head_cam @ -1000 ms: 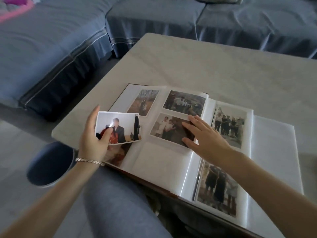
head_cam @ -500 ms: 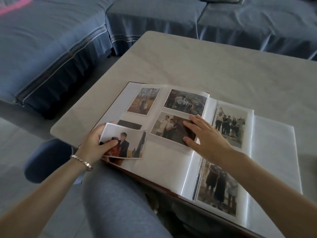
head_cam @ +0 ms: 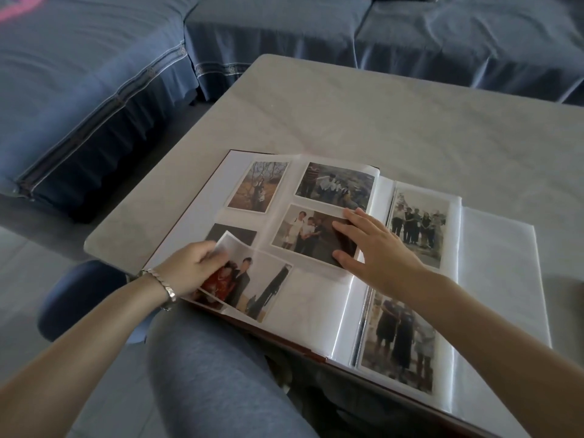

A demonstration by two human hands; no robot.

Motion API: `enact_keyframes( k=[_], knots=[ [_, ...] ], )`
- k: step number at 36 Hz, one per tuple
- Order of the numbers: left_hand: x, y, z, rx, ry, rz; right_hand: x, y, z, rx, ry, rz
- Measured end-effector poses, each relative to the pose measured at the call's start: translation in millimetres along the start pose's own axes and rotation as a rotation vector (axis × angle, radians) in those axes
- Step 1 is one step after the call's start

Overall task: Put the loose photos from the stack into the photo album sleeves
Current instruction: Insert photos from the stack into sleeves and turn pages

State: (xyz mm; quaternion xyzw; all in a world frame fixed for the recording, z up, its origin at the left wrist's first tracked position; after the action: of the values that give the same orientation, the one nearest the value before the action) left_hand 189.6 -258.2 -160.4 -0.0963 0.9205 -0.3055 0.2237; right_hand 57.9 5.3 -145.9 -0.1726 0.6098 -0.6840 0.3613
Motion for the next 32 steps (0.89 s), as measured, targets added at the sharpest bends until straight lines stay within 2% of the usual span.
enact_keyframes(
  k=[4,6,15,32],
  knots=[
    [2,-4,-8,0.099,-0.021,-0.137,0,-1,-1,0.01,0.005,0.007],
    [2,-7,-9,0.102,-0.008,-0.137,0,-1,0,0.007,0.005,0.009],
    [-2,-19,-9,-0.145,-0.091,-0.144,-1,-2,1,0.02,-0.001,-0.004],
    [-4,-21,-10,-0.258,-0.376,0.09,-1,-2,0,0.021,-0.008,-0.008]
  ],
)
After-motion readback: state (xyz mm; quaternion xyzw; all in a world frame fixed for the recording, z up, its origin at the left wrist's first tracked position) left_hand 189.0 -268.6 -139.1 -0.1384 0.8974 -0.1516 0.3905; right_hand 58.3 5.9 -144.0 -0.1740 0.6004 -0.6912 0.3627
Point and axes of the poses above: each hand's wrist, its own x-axis towards the middle knuckle, its own y-axis out of the palm, z = x × y, the point moved 3 cm from there along x, towards the middle knuckle, and after that the axes turned 10 degrees about -x, right-handed, at the moved point
